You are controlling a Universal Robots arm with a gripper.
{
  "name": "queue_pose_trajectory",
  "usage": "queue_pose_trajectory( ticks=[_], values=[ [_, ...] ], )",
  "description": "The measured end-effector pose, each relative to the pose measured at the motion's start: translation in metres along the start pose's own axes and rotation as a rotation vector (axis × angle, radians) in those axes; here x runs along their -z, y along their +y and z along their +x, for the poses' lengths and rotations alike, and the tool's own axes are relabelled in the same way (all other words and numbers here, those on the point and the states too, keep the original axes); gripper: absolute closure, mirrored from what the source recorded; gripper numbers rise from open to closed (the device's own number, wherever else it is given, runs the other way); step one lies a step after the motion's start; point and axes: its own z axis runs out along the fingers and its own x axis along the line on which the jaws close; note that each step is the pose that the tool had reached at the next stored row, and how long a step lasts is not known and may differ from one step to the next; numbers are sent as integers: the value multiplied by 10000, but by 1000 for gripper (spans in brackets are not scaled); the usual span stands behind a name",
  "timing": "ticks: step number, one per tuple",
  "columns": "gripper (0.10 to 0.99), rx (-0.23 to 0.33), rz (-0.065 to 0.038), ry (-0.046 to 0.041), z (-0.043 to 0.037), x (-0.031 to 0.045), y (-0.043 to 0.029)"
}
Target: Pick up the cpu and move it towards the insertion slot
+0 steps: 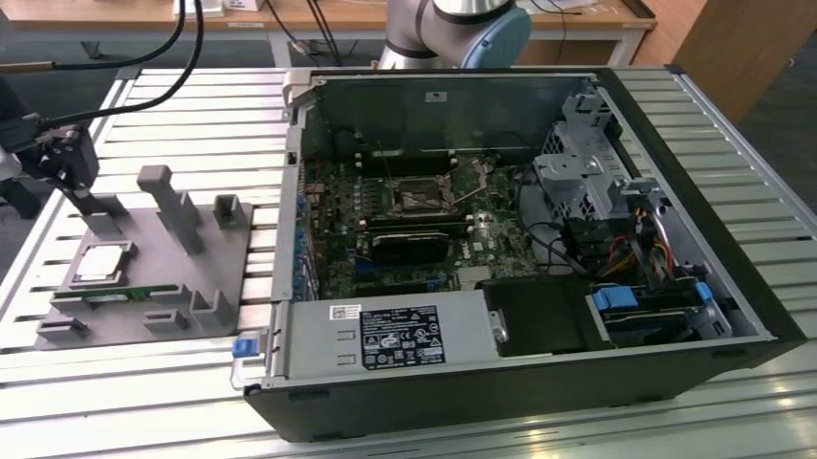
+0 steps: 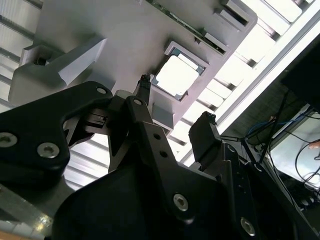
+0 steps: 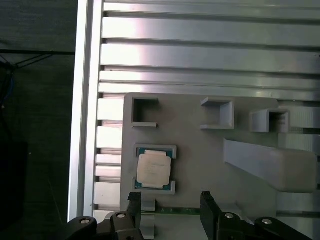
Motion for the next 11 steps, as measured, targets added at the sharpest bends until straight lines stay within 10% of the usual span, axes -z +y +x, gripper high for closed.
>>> queue_pose_trajectory(
  ticks=[11],
  values=[
    [498,0,0,0,1,-123,-14]
  ],
)
